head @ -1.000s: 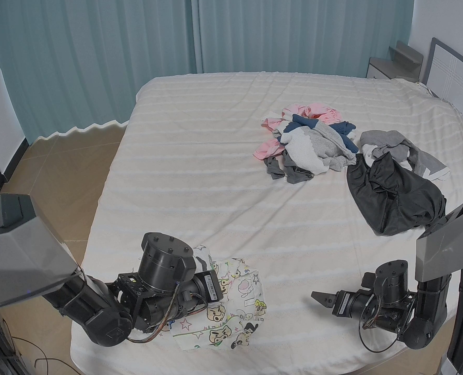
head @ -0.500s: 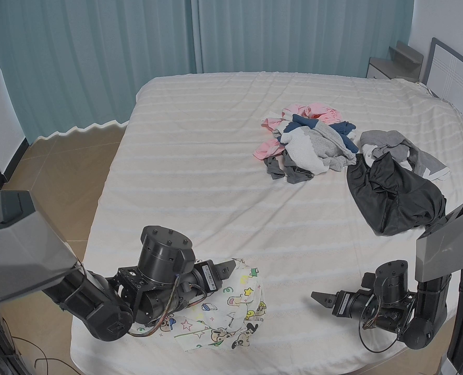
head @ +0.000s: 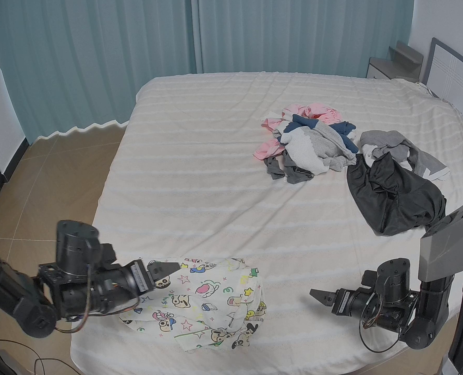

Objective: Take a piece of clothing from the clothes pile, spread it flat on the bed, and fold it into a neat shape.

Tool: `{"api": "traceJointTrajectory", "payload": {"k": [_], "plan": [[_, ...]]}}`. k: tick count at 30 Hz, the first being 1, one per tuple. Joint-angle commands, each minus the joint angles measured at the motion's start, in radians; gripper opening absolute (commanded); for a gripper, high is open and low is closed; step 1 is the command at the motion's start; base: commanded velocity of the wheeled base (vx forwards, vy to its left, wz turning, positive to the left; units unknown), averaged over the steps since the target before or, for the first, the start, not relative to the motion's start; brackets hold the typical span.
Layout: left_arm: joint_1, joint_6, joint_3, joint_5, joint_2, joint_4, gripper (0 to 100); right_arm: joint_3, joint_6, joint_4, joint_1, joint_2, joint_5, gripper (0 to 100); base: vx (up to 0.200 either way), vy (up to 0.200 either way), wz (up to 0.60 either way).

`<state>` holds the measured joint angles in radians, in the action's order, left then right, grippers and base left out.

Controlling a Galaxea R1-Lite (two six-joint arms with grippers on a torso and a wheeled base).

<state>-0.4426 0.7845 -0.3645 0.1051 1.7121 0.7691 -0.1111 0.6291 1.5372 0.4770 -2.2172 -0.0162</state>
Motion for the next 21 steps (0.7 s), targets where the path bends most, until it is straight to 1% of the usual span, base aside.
{"api": "traceJointTrajectory", "payload": {"k": [1, 3, 5, 6, 7, 9, 10, 11, 12, 14, 17, 18, 19, 21], "plan": [[0.246, 0.025, 0.202, 0.226, -0.181, -0.002, 100, -0.019, 0.020, -0.002, 0.037, 0.114, 0.042, 100, 0.000, 0.000, 0.00], [0.321, 0.044, 0.231, 0.329, -0.180, -0.001, 100, -0.059, 0.024, -0.003, 0.058, 0.116, 0.081, 100, 0.000, 0.000, 0.00], [0.372, 0.039, 0.242, 0.403, -0.172, -0.001, 100, -0.090, 0.017, -0.005, 0.097, 0.113, 0.091, 100, 0.000, 0.000, 0.00], [0.375, 0.038, 0.242, 0.407, -0.172, -0.001, 100, -0.091, 0.017, -0.005, 0.101, 0.111, 0.091, 100, 0.000, 0.000, 0.00], [0.395, 0.036, 0.240, 0.413, -0.163, 0.001, 100, -0.110, 0.012, -0.005, 0.158, 0.110, 0.096, 100, 0.000, 0.000, 0.00], [0.404, 0.038, 0.233, 0.407, -0.144, 0.001, 100, -0.153, -0.002, -0.016, 0.213, 0.113, 0.099, 100, 0.000, 0.000, 0.00], [0.409, 0.038, 0.234, 0.403, -0.137, 0.002, 100, -0.180, -0.003, -0.031, 0.235, 0.116, 0.104, 100, 0.000, 0.000, 0.00], [0.409, 0.038, 0.234, 0.403, -0.135, 0.002, 100, -0.185, -0.003, -0.034, 0.238, 0.117, 0.105, 100, 0.000, 0.000, 0.00], [0.410, 0.039, 0.237, 0.397, -0.124, 0.004, 100, -0.240, -0.002, -0.112, 0.279, 0.120, 0.120, 100, 0.000, 0.000, 0.00], [0.412, 0.042, 0.240, 0.397, -0.118, 0.004, 100, -0.320, 0.004, -0.239, 0.324, 0.119, 0.128, 100, 0.000, 0.000, 0.00], [0.416, 0.047, 0.242, 0.395, -0.117, 0.004, 100, -0.426, 0.014, -0.353, 0.357, 0.117, 0.128, 100, 0.000, 0.000, 0.00], [0.416, 0.047, 0.242, 0.395, -0.117, 0.004, 100, -0.426, 0.014, -0.353, 0.357, 0.117, 0.128, 100, 0.000, 0.000, 0.00], [0.423, 0.048, 0.242, 0.393, -0.117, 0.006, 100, -0.473, 0.035, -0.408, 0.374, 0.110, 0.128, 100, -0.200, 0.000, 0.00], [0.427, 0.052, 0.240, 0.393, -0.112, 0.007, 100, -0.496, 0.066, -0.434, 0.391, 0.091, 0.128, 100, -0.200, 0.000, 0.00]]}}
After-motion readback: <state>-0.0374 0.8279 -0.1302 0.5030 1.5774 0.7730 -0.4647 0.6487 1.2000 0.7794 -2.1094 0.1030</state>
